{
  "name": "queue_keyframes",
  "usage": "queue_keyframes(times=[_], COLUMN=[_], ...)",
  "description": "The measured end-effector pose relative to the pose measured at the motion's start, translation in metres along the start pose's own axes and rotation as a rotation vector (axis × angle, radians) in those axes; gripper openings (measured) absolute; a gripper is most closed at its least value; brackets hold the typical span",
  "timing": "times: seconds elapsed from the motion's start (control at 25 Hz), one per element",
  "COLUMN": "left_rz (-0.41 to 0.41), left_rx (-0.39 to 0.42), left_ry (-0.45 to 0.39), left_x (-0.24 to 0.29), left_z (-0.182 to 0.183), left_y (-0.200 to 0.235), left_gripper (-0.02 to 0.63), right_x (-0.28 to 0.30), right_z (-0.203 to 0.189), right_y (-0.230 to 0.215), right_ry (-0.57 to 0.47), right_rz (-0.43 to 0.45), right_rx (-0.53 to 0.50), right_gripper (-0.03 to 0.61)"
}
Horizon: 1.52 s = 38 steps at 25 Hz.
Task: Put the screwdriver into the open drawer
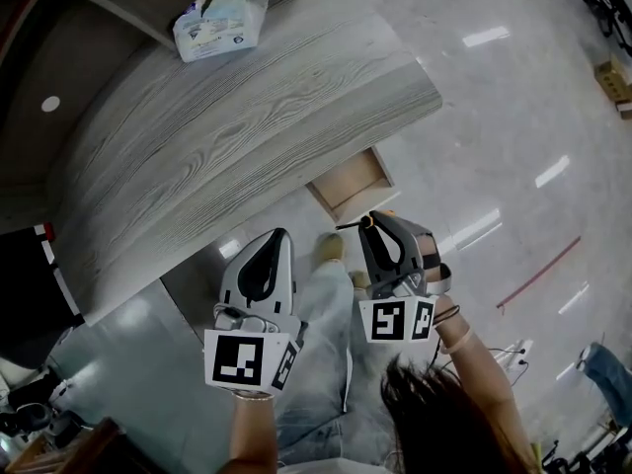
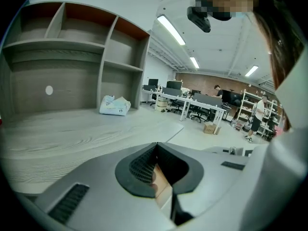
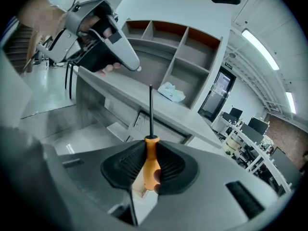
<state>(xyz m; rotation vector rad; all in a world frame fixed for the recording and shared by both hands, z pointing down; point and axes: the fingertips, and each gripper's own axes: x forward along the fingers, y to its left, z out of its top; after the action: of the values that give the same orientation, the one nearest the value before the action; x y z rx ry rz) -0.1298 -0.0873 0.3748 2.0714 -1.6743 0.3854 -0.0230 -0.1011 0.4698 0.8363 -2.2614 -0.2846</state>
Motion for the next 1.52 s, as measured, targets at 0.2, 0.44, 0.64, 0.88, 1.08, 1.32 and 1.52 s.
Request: queue_keyframes(times=[0.2, 0.44, 0.64, 0.88, 1.08, 1.32, 1.52], left_rz=[0.001, -0.004, -0.007, -0.011, -0.013, -0.006, 0.001], left_rx=[-0.021, -0.034, -0.039, -0.049, -0.066, -0.075, -0.078], left_ry=[0.012, 0.03, 0.043, 0.061, 0.064, 0.067, 0.083], left_x=[0.012, 0.024, 0.034, 0.043, 0.051, 0.058, 0.061], left_z=[-0.014, -0.028, -0.041, -0.054, -0.061, -0.067, -0.077], left_y=[0.001, 0.002, 0.007, 0.01, 0.015, 0.02, 0.024], left_gripper=[0.017, 0.017, 0.017, 0.017, 0.017, 0.017, 0.017], right_x=[0.02, 0.042, 0.062, 0.08, 0.094, 0.11, 0.122], right_z=[-0.021, -0.045, -0.065, -0.091, -0.108, -0.128, -0.146], right_y=[0.013, 0.031, 0.05, 0.063, 0.07, 0.081, 0.089], right_ry=[0.02, 0.044, 0.062, 0.095, 0.112, 0.143, 0.163], right_rz=[0.023, 0.054, 0.086, 0.115, 0.129, 0.146, 0.161], right_rx=[-0.048, -0.1, -0.141, -0.187, -0.22, -0.273, -0.317], right_gripper=[0.086, 0.086, 0.086, 0.086, 0.086, 0.086, 0.086])
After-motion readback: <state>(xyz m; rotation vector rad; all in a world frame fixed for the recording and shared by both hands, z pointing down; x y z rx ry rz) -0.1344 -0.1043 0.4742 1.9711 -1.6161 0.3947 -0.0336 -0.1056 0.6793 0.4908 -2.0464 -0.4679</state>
